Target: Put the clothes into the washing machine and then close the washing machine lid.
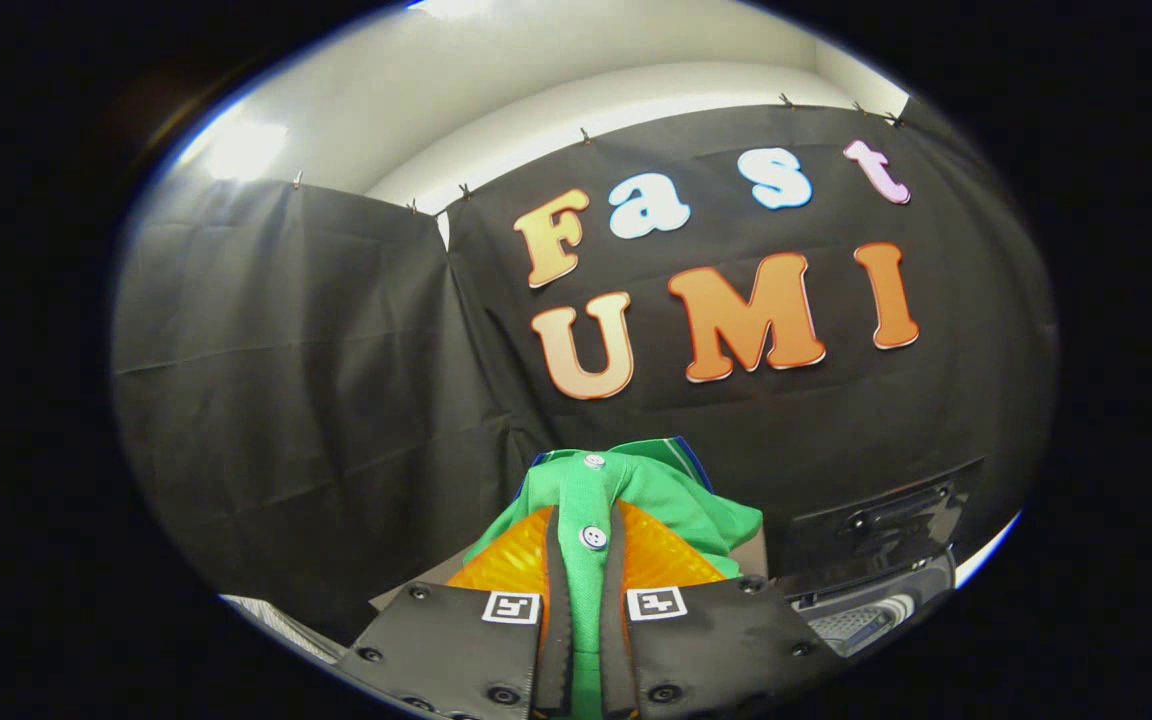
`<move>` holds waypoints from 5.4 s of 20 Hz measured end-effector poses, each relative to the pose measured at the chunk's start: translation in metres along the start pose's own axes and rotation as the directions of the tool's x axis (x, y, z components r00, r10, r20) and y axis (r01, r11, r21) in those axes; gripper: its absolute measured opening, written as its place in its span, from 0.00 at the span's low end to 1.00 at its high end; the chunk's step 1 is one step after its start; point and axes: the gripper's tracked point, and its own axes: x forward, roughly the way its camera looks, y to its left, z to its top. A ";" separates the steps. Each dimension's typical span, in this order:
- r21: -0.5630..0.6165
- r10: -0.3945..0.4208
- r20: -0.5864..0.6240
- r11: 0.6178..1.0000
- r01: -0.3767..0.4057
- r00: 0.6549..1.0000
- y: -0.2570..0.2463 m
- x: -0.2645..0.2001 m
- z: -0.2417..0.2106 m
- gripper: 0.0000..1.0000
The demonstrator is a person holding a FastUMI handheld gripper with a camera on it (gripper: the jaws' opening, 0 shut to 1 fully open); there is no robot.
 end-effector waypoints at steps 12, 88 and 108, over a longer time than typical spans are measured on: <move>-0.031 -0.204 0.032 0.978 0.205 0.978 -0.214 -0.059 0.041 0.19; -0.034 -0.420 -0.213 0.906 0.423 0.882 -0.380 0.032 -0.089 0.99; -0.113 -0.441 -0.376 0.895 0.433 0.815 -0.455 0.177 -0.126 0.99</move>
